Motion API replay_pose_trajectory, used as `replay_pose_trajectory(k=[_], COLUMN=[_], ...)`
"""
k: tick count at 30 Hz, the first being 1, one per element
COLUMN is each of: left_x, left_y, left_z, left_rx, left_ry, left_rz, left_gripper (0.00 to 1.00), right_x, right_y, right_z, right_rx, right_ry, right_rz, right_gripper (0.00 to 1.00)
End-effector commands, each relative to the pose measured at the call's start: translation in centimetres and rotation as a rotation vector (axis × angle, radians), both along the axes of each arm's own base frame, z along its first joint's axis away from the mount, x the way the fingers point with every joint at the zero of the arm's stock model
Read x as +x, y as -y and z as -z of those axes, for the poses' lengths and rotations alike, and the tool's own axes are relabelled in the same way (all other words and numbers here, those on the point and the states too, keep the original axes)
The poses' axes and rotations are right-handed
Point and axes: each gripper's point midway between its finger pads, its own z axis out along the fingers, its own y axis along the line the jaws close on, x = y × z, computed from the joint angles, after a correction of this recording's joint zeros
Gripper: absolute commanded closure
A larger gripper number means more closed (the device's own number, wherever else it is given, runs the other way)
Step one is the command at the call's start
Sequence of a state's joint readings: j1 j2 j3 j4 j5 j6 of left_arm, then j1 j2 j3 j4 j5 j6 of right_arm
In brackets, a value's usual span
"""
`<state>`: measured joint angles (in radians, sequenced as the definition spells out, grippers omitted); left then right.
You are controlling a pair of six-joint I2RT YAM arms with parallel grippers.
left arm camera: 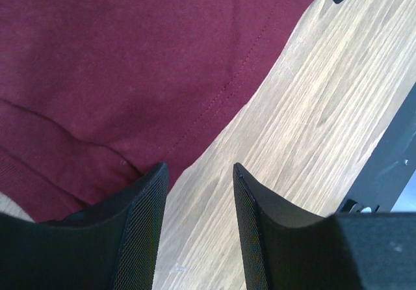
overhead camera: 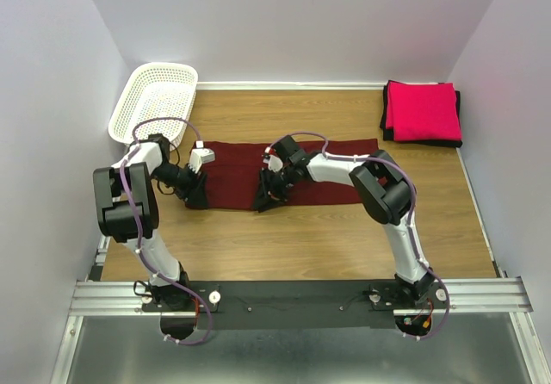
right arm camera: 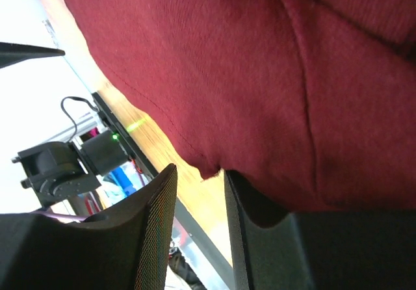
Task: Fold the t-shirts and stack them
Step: Fold the other side of the tshirt into a rectangle
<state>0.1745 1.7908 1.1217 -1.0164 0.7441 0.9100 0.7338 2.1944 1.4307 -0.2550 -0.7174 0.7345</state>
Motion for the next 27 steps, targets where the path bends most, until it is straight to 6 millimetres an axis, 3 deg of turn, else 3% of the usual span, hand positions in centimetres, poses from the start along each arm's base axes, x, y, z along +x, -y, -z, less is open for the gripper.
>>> replay_pose_trajectory(k=[1, 3, 11, 23, 27], left_x=[0.5, 0.4, 0.2, 0.0, 0.2], left_y=[-0.6, -0.8, -1.3, -2.0, -1.8], left_z=[-0.9, -0.8, 0.4, 2.4, 2.4], left_rx=[0.022, 0.032, 0.053, 0.106, 0.088], left_ry=[0.04, 0.034, -0.022, -0.073, -0.077], left_rz=[-0.016, -0.02, -0.049, -0.095, -0.097], left_gripper=[0.47, 0.47, 0.47, 0.43, 0.46], right_x=[0.4, 0.3, 0.2, 0.2, 0.2], right_y=[-0.3, -0.2, -0.4, -0.4, -0.4], right_z=[2.4, 2.5, 2.0, 2.0, 2.1], right_rx=[-0.063, -0.066, -0.056, -0.05, -0.051], right_ry=[0.002, -0.001, 0.001, -0.004, -0.004], right_rz=[0.033, 0.035, 0.031, 0.025, 0.024], right_gripper=[0.59, 0.63, 0.97, 0.99, 0.99])
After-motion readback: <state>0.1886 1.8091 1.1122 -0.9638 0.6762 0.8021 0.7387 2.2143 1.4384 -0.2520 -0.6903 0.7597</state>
